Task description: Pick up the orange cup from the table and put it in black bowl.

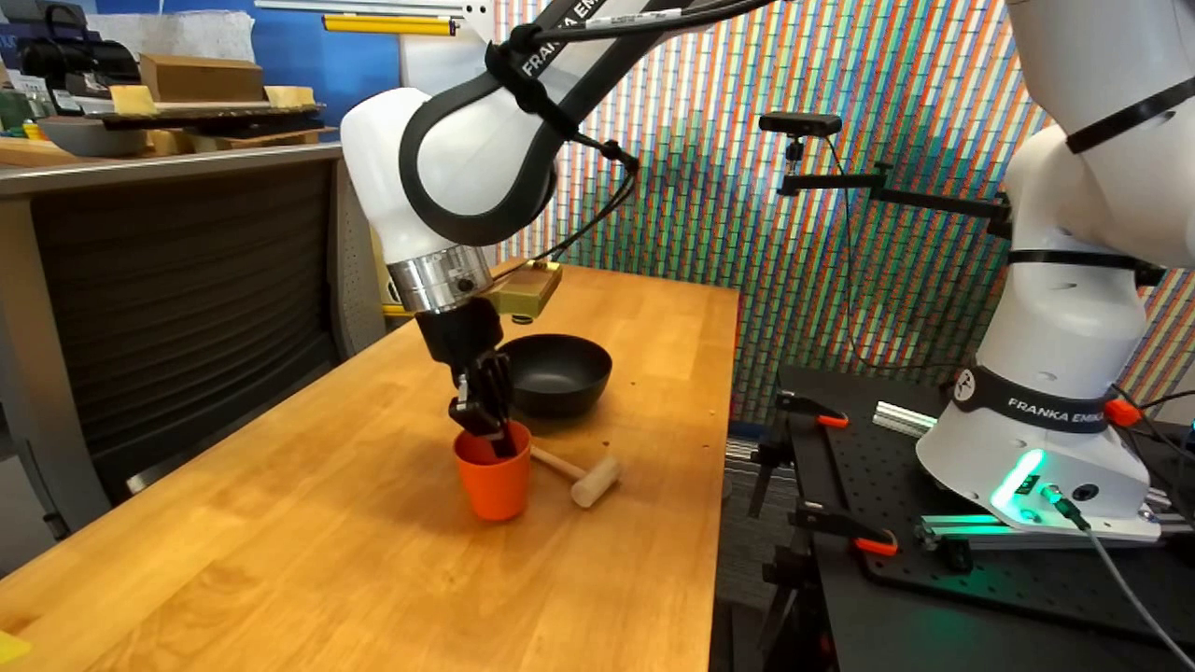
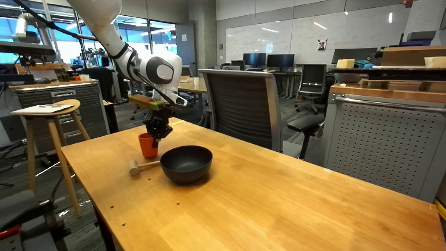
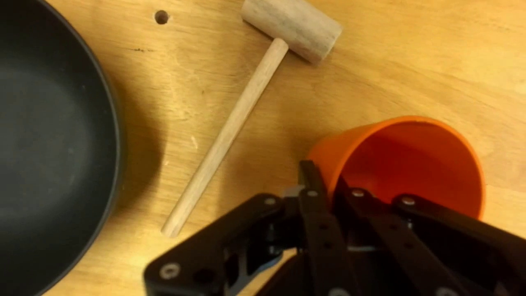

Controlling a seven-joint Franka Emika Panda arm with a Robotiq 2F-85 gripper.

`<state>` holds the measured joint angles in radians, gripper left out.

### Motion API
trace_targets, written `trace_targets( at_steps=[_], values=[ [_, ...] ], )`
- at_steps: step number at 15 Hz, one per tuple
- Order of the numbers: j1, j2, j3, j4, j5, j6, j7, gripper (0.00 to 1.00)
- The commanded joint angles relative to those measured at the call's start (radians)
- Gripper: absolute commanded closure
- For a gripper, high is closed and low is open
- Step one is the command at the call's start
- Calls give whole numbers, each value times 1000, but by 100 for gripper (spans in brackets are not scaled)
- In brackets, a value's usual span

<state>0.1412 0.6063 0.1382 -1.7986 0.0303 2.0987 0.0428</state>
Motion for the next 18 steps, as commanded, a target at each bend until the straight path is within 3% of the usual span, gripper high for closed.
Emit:
trace_targets(
  at_steps=[1,10,14,18],
  values=[
    [-17,-48,-14,37,11,-46,-26,98],
    [-138,-236,-180,14,-18,-24,36,98],
    [-183,-196,-187,11,12,-70,16,98],
    [-184,-123,-165,4,39,-91,4,98]
  ],
)
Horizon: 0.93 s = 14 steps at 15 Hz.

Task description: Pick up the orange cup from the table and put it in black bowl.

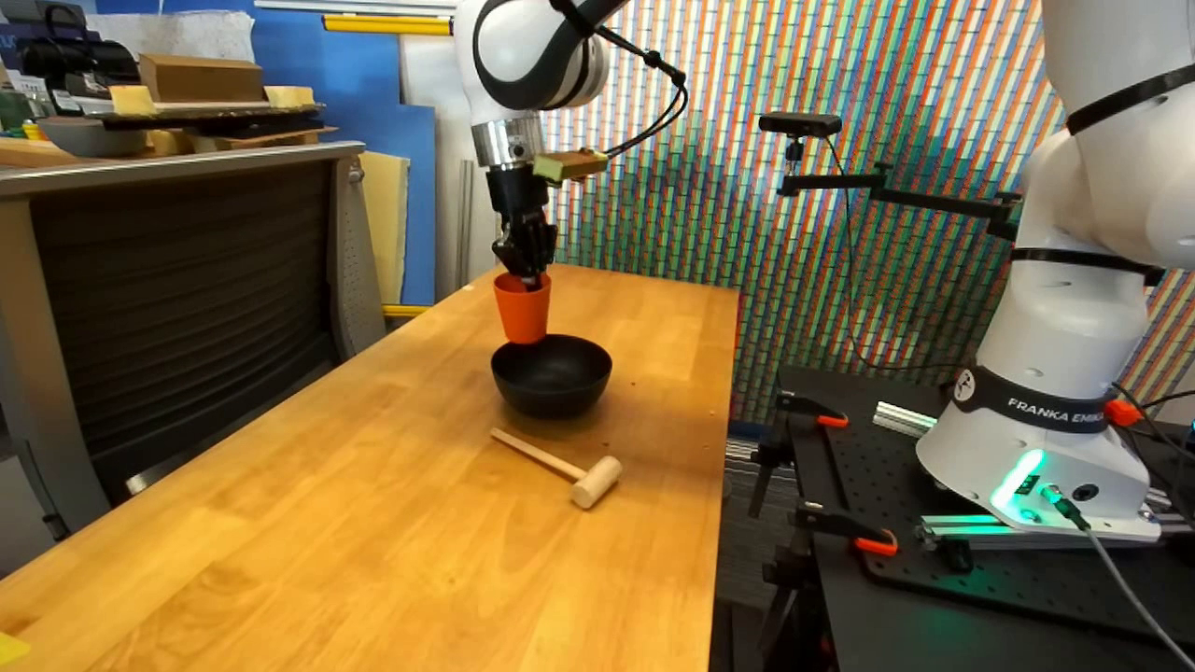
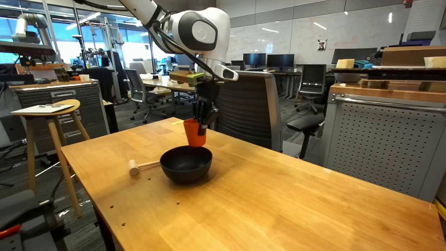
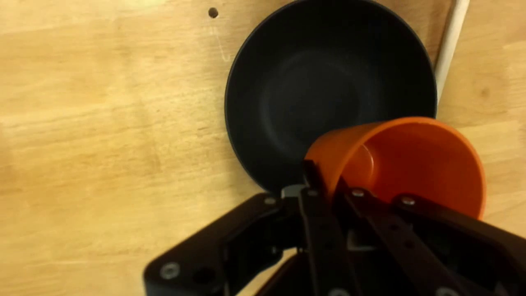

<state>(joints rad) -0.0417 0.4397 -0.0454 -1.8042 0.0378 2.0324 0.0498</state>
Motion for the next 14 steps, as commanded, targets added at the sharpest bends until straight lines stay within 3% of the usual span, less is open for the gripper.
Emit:
trace_targets(
  at_steps=[1,6,7,9,14],
  values=[
    [0,64,22,11,35,-23,0,98],
    [-15,147,19,18,38,-19,-7,95],
    [-15,149,14,12,34,-2,1,69],
    [-18,116,12,-12,30,26,-6,61],
    [-24,-101,14,-119,6,142,-73,23]
  ],
)
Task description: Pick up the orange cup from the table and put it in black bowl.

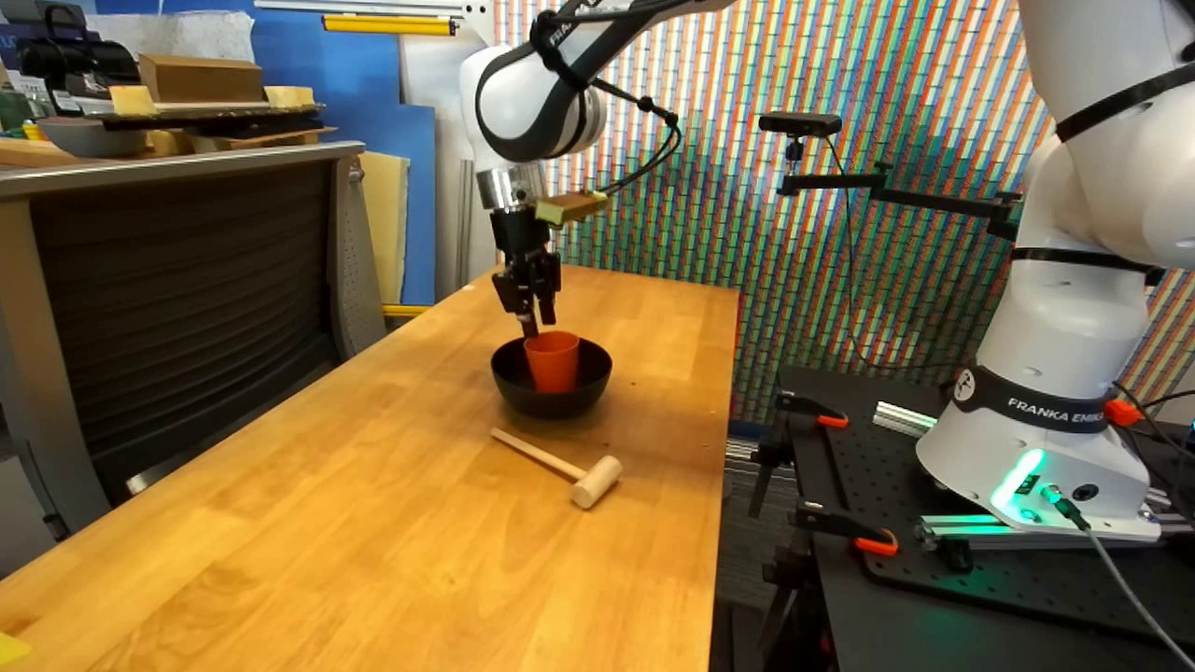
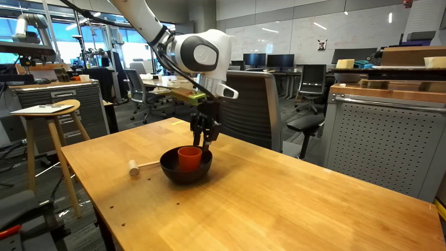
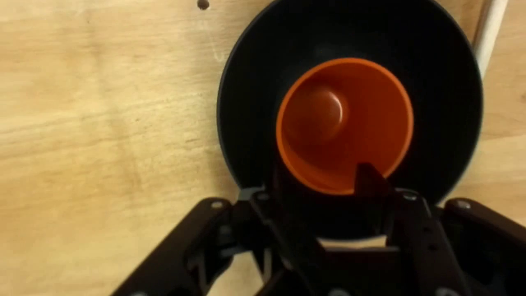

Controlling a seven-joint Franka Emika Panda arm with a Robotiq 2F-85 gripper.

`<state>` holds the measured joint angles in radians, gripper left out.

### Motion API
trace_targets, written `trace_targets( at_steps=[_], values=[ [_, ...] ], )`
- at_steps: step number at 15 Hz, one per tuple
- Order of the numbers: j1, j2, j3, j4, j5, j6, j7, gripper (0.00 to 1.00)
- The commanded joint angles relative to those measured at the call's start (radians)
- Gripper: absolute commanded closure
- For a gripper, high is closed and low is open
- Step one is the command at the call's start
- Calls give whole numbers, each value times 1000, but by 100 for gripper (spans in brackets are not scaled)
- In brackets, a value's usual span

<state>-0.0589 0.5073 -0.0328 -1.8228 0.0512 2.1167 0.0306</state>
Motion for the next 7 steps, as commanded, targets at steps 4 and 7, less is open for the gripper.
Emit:
trace_targets(
  at_steps=[4,7],
  values=[
    [-4,-365,3,-164,-27,53,-124,0],
    [1,-325,-1,-114,-15,34,-100,0]
  ],
)
